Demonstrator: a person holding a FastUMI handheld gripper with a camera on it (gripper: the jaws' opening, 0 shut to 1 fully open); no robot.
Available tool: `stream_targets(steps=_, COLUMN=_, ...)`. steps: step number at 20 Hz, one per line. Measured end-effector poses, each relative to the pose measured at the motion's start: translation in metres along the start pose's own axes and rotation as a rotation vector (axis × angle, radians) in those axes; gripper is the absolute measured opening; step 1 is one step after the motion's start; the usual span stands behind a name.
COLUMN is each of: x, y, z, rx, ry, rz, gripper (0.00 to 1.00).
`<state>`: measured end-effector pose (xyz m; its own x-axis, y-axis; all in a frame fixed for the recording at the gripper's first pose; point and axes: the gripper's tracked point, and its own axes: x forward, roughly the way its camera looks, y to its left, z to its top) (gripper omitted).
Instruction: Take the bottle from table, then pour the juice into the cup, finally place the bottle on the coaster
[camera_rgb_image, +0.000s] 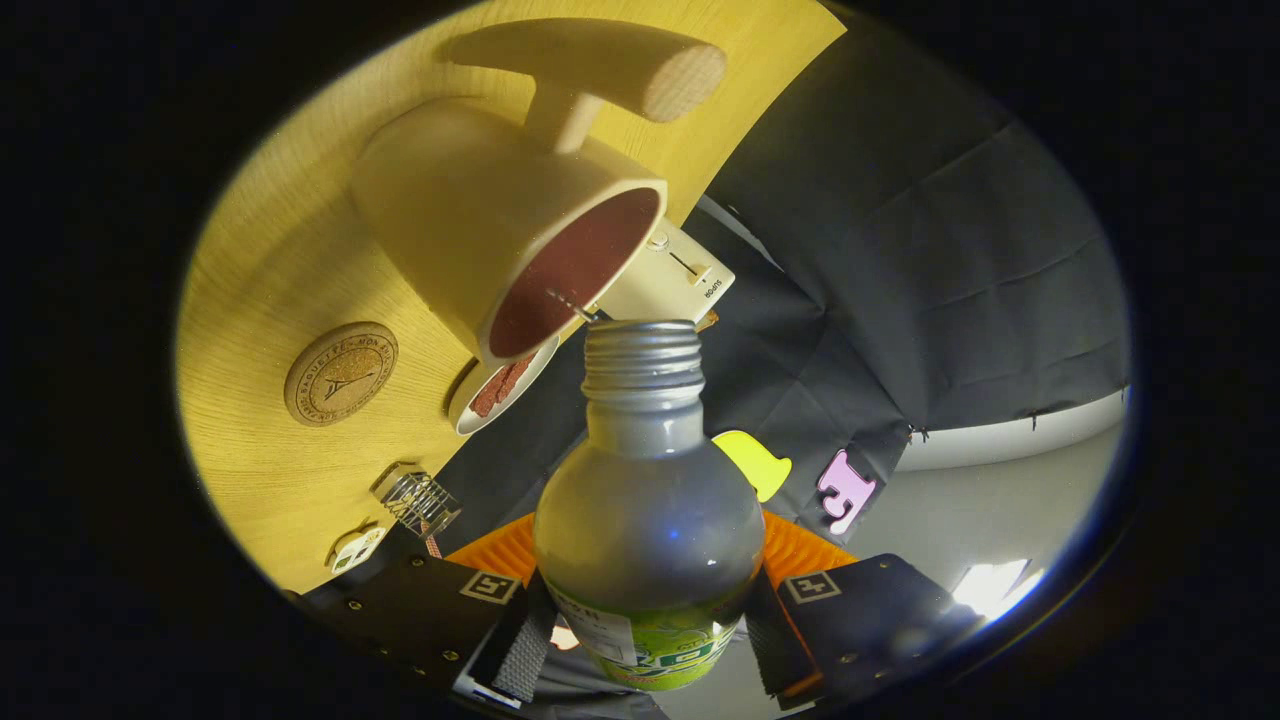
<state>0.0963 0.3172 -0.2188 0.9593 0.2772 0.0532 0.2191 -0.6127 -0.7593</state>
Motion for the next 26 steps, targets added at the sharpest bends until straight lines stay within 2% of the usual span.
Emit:
stream_targets(steps=21, x=-0.0033, y=0.0028, z=0.0048, rx=0.027, ry=-0.018, rz=0.007, gripper=0.80)
stream_targets(steps=26, x=-0.0053, y=0.0080, z=0.0090, rx=0.106, ry=-0.023, rz=0.037, gripper=0.81)
